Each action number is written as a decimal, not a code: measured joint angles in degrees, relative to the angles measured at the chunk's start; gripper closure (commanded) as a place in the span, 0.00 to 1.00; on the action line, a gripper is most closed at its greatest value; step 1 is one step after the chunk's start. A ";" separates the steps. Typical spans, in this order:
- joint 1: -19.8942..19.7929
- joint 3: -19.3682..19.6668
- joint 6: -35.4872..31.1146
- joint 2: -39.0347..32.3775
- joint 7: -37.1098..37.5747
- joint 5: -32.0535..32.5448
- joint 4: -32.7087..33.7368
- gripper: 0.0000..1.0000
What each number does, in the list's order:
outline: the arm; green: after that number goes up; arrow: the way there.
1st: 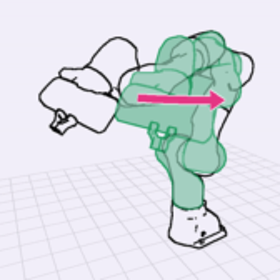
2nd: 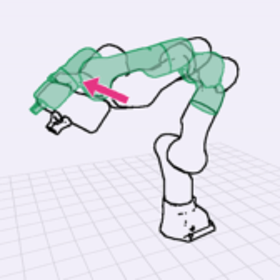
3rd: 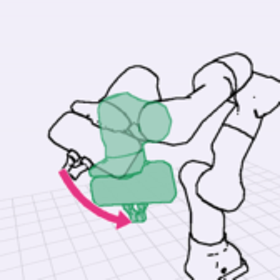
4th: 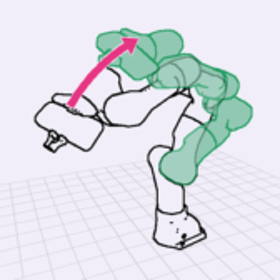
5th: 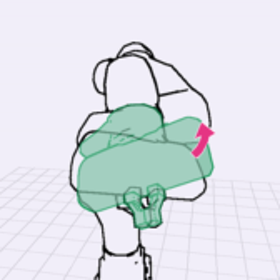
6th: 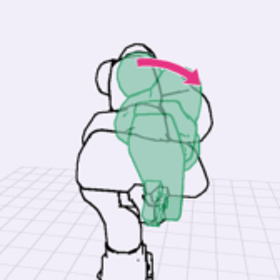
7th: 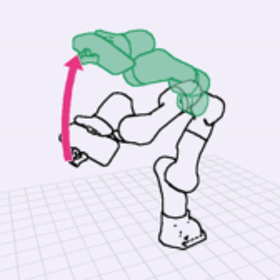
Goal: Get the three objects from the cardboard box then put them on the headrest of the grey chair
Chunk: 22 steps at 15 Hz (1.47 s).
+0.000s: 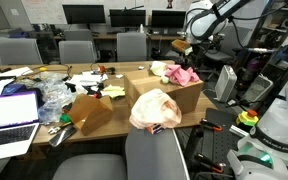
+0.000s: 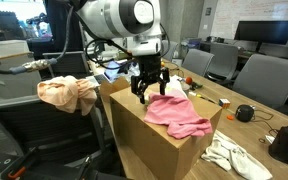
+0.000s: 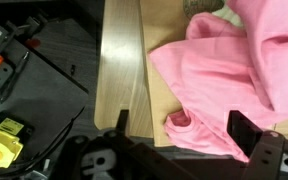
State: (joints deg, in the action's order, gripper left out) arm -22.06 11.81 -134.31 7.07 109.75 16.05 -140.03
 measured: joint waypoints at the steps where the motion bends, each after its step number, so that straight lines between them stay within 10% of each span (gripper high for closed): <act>1: 0.07 -0.04 0.00 0.02 1.97 1.59 0.08 0.00; 22: 3.54 -0.06 -11.91 -7.34 6.74 4.15 1.49 0.00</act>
State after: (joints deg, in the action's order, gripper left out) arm -18.52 11.75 -146.22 -0.27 116.50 20.20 -138.54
